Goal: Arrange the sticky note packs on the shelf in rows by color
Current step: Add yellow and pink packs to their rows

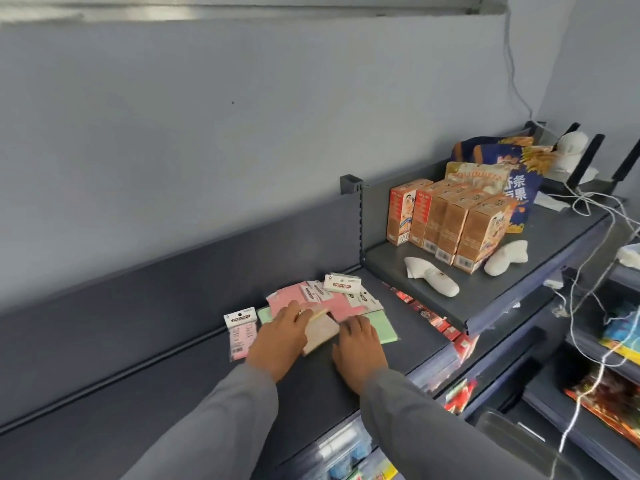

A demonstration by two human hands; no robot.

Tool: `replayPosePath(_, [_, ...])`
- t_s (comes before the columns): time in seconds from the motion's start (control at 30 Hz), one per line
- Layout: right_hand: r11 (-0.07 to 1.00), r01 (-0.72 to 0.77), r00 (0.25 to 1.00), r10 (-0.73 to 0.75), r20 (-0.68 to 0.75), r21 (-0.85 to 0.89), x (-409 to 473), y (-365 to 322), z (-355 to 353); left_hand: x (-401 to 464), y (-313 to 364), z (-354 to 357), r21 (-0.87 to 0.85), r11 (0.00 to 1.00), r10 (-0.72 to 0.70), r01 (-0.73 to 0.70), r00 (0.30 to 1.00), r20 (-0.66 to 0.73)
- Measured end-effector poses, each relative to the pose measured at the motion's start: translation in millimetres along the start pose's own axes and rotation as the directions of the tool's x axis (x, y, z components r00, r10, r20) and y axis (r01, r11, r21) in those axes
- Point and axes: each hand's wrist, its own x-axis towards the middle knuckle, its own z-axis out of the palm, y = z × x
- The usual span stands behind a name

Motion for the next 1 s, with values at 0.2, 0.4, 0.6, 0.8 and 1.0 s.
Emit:
replayPosePath(0.2, [0.986, 0.155, 0.98, -0.162, 0.119, 0.069, -9.8, -12.6, -9.1, -47.5, -12.7, -6.4, 0.073, 0.995, -0.055, 0.073, 0.973, -0.226])
replayPosePath(0.4, [0.988, 0.131, 0.973, -0.143, 0.179, 0.079, -11.6, -48.1, -22.6, -93.8, -29.3, -20.7, 0.043, 0.971, -0.22, 0.237, 0.946, -0.237])
replayPosePath(0.6, [0.984, 0.176, 0.962, -0.169, 0.213, -0.012, -28.4, -79.3, -28.6, -148.1, -42.2, -45.5, 0.135, 0.934, -0.312, 0.33, 0.94, -0.139])
replayPosePath(0.8, [0.981, 0.187, 0.977, -0.191, 0.094, 0.052, -44.2, -88.8, -44.2, -186.3, -55.7, -61.4, -0.127, 0.843, -0.537, 0.522, 0.813, -0.224])
replayPosePath(1.0, [0.921, 0.38, 0.903, -0.349, -0.25, 0.083, -74.8, -142.8, -75.2, -224.1, -76.6, -83.4, -0.805, 0.373, -0.89, 0.461, 0.424, -0.169])
